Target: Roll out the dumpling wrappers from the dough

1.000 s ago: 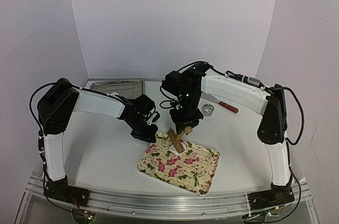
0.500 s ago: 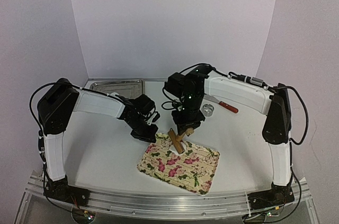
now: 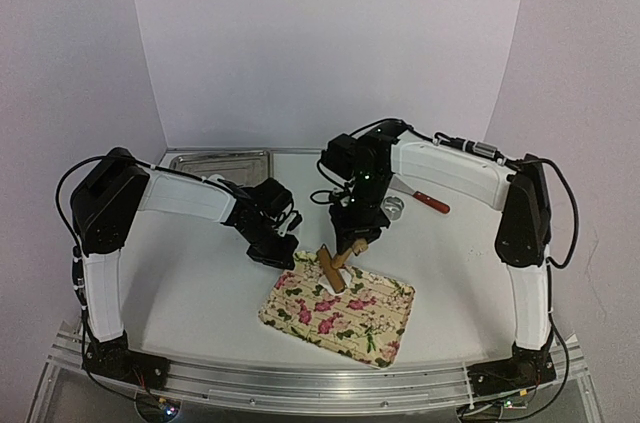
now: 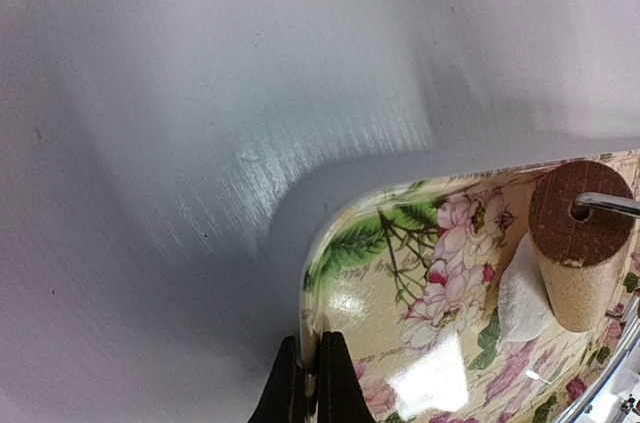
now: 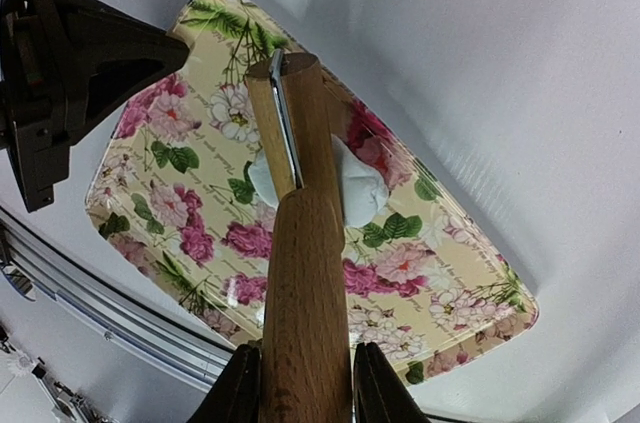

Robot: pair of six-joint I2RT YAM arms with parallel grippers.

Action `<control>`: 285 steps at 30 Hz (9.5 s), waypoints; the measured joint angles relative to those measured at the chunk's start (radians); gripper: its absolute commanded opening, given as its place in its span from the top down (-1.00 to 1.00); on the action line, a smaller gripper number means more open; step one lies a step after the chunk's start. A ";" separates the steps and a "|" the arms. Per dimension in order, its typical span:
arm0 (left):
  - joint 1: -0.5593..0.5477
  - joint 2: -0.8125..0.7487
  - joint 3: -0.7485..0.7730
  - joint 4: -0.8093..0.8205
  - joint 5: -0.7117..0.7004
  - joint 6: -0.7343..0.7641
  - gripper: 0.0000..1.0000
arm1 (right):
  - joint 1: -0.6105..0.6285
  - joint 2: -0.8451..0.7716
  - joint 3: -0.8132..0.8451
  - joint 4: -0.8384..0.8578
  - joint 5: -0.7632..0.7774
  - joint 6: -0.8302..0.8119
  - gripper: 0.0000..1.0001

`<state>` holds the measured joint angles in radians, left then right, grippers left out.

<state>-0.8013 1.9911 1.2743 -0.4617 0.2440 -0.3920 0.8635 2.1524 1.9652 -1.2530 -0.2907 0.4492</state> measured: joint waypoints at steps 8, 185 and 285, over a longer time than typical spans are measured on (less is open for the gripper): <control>0.002 0.000 0.000 -0.002 0.006 0.000 1.00 | -0.049 0.032 0.015 -0.012 -0.092 -0.016 1.00; -0.005 -0.076 -0.159 0.156 0.013 -0.080 1.00 | -0.317 -0.288 -0.684 0.412 -0.520 0.052 1.00; 0.054 -0.121 -0.223 0.189 0.014 -0.069 1.00 | -0.247 -0.482 -0.617 0.159 -0.225 0.073 1.00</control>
<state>-0.7471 1.8706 1.0515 -0.2729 0.2584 -0.4610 0.6165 1.6703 1.3483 -1.0942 -0.5159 0.5223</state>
